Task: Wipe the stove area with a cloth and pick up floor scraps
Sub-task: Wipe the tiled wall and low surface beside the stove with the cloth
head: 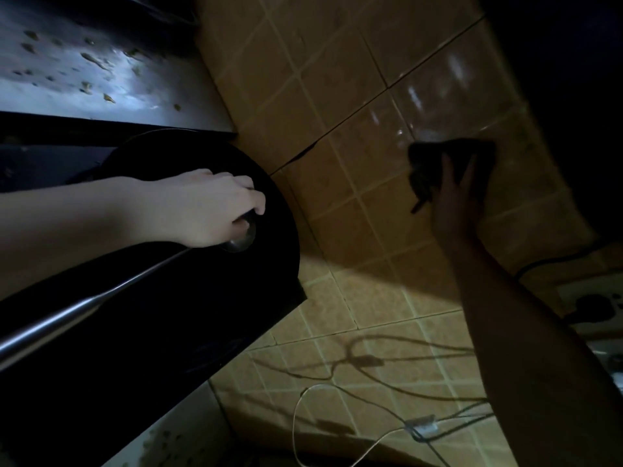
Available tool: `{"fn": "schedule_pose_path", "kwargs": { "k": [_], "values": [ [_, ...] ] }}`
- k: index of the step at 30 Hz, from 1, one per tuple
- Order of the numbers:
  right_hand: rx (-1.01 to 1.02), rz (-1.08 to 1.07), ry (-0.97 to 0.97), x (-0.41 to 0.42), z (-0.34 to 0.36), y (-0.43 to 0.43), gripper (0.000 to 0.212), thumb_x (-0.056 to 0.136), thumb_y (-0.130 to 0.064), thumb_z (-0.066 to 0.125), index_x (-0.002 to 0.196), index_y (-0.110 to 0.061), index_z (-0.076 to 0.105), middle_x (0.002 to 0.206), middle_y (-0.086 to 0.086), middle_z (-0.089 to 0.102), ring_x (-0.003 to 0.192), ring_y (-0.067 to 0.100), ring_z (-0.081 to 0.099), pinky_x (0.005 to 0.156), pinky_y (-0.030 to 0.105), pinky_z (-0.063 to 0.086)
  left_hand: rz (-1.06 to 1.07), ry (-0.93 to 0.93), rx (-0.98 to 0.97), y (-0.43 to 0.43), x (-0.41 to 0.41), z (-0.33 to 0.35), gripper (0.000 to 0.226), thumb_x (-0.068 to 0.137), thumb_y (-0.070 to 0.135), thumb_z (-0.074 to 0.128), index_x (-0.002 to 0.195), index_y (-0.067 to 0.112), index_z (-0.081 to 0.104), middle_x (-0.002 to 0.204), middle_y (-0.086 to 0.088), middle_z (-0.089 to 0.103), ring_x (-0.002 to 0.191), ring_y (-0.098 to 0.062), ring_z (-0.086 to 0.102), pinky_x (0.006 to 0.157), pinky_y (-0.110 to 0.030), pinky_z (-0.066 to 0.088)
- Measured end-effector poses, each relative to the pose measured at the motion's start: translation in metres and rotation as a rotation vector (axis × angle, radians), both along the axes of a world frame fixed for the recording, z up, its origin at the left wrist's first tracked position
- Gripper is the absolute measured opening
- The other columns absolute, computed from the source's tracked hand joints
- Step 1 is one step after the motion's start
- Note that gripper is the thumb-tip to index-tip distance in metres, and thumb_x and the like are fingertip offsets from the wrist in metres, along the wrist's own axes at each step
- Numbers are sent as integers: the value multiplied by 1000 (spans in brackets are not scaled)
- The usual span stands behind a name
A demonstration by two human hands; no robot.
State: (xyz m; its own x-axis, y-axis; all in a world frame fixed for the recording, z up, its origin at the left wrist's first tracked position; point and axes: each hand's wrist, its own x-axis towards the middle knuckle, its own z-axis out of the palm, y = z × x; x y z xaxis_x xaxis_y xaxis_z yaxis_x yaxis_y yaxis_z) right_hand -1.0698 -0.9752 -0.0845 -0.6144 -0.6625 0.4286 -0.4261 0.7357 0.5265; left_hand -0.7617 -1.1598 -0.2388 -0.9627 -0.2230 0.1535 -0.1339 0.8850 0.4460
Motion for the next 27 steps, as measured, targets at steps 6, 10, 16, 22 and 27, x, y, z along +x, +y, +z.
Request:
{"fn": "schedule_pose_path", "kwargs": {
  "k": [6,10,16,22,27],
  "values": [
    [564,-116,-29,1,-51,-16,63,95,-25,49,148,-32,16,158,12,-2,142,45,0,101,63,32,25,34,-37,-8,3,-13,36,91,34,46,127,33,42,126,6,46,117,-19,50,93,-35,43],
    [1000,-46,-139,1,-99,15,49,98,-27,37,146,-26,24,159,7,4,143,41,1,105,62,27,1,34,-26,-6,3,-15,31,91,35,45,123,36,44,124,8,46,117,-17,49,96,-36,43],
    [1090,-35,-99,0,-106,69,41,97,-15,37,139,-15,37,155,12,18,140,41,17,95,56,43,-24,38,-40,8,0,-20,29,91,36,45,120,36,46,126,8,47,117,-16,50,96,-37,43],
    [939,-33,-50,20,-91,95,45,95,-16,46,139,-21,38,150,14,30,133,40,33,84,46,54,-27,29,-15,23,20,-23,37,85,41,31,116,33,49,118,5,50,110,-19,54,92,-39,45],
    [867,2,-131,61,-103,103,41,97,-12,36,135,-22,42,148,12,30,130,37,33,84,42,52,-15,30,-9,27,39,-18,27,89,33,43,115,29,51,119,3,49,111,-22,53,91,-39,45]
  ]
}}
